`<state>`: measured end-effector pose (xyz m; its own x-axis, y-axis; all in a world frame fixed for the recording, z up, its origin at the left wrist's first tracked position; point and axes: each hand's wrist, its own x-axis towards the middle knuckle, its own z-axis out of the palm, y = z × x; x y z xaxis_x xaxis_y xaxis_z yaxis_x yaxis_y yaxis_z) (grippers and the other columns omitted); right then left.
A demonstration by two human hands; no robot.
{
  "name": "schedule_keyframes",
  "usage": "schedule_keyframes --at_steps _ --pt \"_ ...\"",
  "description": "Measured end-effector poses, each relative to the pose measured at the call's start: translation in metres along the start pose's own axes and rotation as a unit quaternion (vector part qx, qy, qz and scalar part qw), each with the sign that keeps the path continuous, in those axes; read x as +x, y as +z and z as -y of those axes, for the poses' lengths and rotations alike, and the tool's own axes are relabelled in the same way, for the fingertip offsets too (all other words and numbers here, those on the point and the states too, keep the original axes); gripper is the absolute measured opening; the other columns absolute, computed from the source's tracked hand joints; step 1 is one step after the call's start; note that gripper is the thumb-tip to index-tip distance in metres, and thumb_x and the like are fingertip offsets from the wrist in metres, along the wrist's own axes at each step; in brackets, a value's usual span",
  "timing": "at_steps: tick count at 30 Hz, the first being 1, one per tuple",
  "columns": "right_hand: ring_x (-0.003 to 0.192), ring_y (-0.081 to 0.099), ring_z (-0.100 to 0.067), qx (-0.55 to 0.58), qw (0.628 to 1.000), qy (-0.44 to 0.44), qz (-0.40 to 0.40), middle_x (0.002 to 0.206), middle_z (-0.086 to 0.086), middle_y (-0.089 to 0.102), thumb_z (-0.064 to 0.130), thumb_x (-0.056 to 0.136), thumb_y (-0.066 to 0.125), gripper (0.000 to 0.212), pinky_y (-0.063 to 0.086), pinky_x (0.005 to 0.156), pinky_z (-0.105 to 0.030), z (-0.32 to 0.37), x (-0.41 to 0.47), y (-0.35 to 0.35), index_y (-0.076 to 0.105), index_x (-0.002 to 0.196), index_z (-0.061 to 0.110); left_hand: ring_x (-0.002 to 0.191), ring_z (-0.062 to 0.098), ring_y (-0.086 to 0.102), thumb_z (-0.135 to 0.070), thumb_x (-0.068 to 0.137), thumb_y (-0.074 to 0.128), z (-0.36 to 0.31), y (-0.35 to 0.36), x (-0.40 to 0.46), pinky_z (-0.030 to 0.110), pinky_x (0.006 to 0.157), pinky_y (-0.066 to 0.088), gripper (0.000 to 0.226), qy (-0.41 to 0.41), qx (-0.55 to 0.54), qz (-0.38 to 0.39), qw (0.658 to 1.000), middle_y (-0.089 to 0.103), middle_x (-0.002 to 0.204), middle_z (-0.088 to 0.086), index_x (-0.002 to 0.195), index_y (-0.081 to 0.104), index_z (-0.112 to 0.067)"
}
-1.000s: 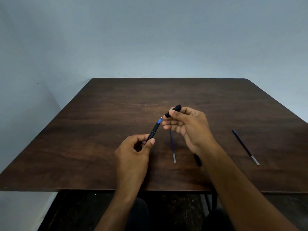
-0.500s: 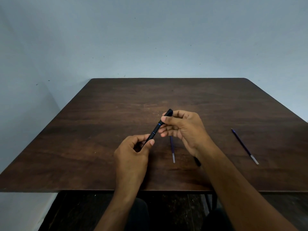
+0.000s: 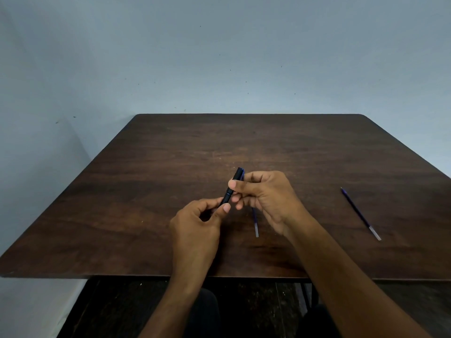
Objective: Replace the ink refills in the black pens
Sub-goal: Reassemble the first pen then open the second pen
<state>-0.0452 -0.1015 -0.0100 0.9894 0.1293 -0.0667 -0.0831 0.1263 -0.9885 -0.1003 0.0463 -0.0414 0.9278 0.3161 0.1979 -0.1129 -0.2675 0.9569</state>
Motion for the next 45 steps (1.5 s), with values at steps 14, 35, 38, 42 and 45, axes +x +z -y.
schedule_keyframes --at_steps 14,35,38,42,45 --pt "0.059 0.062 -0.024 -0.064 0.998 -0.026 -0.013 0.069 -0.015 0.071 0.010 0.087 0.076 0.015 0.055 0.062 -0.029 -0.004 -0.002 0.010 0.077 0.085 -0.005 0.071 0.006 0.066 -0.015 0.085 0.077 0.006 0.001 0.004 0.028 0.076 0.057 0.018 0.029 0.022 -0.014 0.999 0.072 0.080 -0.008 0.103 0.079 -0.019" --pt "0.045 0.062 -0.023 -0.051 0.996 0.031 -0.071 0.058 -0.017 0.067 0.006 0.079 0.084 0.020 0.055 0.048 -0.028 0.005 0.003 0.026 0.072 0.078 -0.010 0.067 -0.010 0.067 -0.028 0.081 0.081 -0.012 -0.003 -0.006 0.004 0.060 0.048 0.009 0.044 0.077 -0.031 0.996 0.071 0.071 -0.020 0.089 0.078 -0.030" --pt "0.047 0.062 -0.022 -0.067 0.995 0.038 -0.068 0.059 -0.015 0.068 0.008 0.078 0.084 0.018 0.056 0.050 -0.029 0.006 0.004 0.035 0.072 0.078 -0.007 0.064 -0.004 0.065 -0.037 0.078 0.082 -0.009 -0.010 -0.001 0.017 0.060 0.053 0.011 0.052 0.147 -0.064 0.986 0.068 0.067 -0.016 0.078 0.076 -0.028" --pt "0.051 0.063 -0.021 -0.077 0.995 0.040 -0.054 0.065 -0.016 0.069 0.006 0.081 0.081 0.017 0.056 0.051 -0.029 0.008 0.006 0.045 0.073 0.082 -0.008 0.055 -0.002 0.064 -0.040 0.078 0.080 -0.012 -0.021 0.005 0.023 0.056 0.055 0.019 0.021 0.171 -0.050 0.984 0.067 0.056 -0.013 0.067 0.074 -0.026" --pt "0.053 0.063 -0.019 -0.112 0.991 0.036 -0.060 0.071 -0.017 0.071 0.004 0.084 0.079 0.012 0.056 0.051 -0.028 0.009 0.005 0.047 0.073 0.082 -0.006 0.052 -0.001 0.063 -0.039 0.082 0.078 -0.013 -0.027 0.012 0.023 0.056 0.054 0.021 0.006 0.210 -0.041 0.977 0.068 0.055 -0.011 0.068 0.077 -0.023"
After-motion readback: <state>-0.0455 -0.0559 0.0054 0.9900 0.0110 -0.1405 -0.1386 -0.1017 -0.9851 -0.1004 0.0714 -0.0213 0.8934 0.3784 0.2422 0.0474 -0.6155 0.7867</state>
